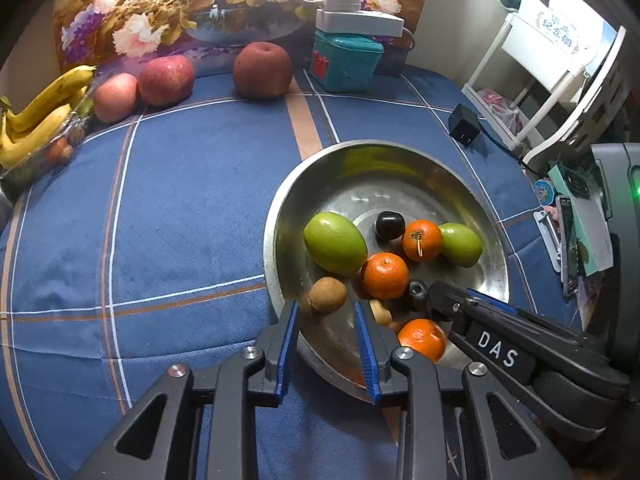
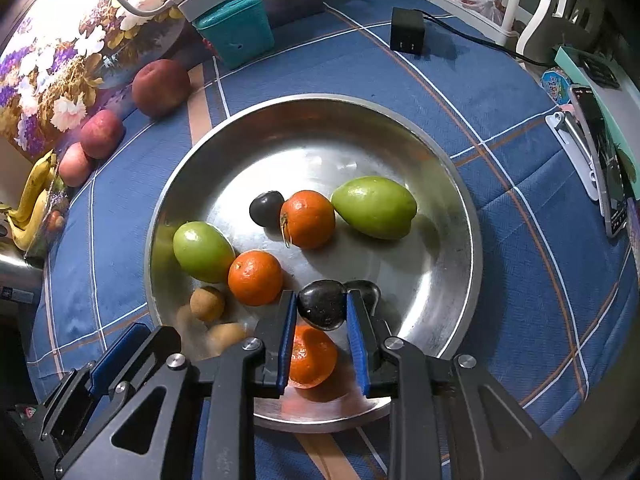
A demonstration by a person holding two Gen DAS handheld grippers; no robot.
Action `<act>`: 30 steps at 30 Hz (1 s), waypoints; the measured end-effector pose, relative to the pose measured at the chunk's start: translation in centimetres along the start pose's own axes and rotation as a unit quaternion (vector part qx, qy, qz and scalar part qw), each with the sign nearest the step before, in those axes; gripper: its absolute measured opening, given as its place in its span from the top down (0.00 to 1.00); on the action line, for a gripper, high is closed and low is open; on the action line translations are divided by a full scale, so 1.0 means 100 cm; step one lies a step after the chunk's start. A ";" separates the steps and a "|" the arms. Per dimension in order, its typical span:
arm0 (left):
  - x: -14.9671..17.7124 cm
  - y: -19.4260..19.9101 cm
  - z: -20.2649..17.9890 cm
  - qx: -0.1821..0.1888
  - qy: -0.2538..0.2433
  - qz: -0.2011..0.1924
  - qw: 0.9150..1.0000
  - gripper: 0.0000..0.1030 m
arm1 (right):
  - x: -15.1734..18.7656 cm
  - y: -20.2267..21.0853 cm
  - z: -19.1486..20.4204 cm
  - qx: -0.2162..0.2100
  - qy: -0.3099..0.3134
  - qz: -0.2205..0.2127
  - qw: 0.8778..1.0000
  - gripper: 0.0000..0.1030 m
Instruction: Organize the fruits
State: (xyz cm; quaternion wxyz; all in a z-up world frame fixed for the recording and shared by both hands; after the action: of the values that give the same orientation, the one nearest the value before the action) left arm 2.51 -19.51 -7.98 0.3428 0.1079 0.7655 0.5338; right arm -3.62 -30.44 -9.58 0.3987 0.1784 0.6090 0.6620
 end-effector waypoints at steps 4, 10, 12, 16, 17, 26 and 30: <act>0.001 0.001 0.011 -0.011 0.017 -0.001 1.000 0.47 | 0.000 0.003 0.001 -0.001 -0.001 -0.007 1.000 0.62; 0.003 0.005 0.045 -0.060 0.049 -0.013 0.997 0.23 | 0.003 0.007 0.004 0.000 0.006 -0.013 1.000 0.58; 0.005 0.007 0.058 -0.087 0.055 -0.020 0.994 0.17 | 0.006 0.007 0.006 0.002 0.014 -0.012 1.000 0.48; 0.011 0.009 0.079 -0.115 0.071 -0.025 0.991 0.00 | 0.012 0.007 0.012 -0.008 0.024 -0.012 1.000 0.40; 0.013 0.010 0.085 -0.121 0.077 -0.027 0.989 0.00 | 0.013 0.007 0.014 -0.010 0.028 -0.012 0.999 0.36; 0.028 0.019 0.116 -0.151 0.103 -0.020 0.983 0.00 | 0.027 0.010 0.034 -0.020 0.074 -0.026 0.997 0.16; 0.031 0.034 0.121 -0.167 0.109 -0.037 0.979 0.00 | 0.034 0.013 0.039 -0.022 0.089 -0.030 0.995 0.16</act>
State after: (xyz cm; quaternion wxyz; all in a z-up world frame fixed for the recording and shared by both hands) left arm 7.27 -7.46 -8.65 0.2899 -0.0387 0.7017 0.6496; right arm -3.31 -25.30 -8.45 0.3667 0.0918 0.6324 0.6762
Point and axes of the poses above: each gripper's, at about its wrist camera, not at the fingertips, and y roughly against the way its jaws point, z to its left, x to its underside, the point moved 7 cm from there along -y, roughly the way its jaws point, and after that the axes turned 2 degrees about -x, right-handed, at the moved point
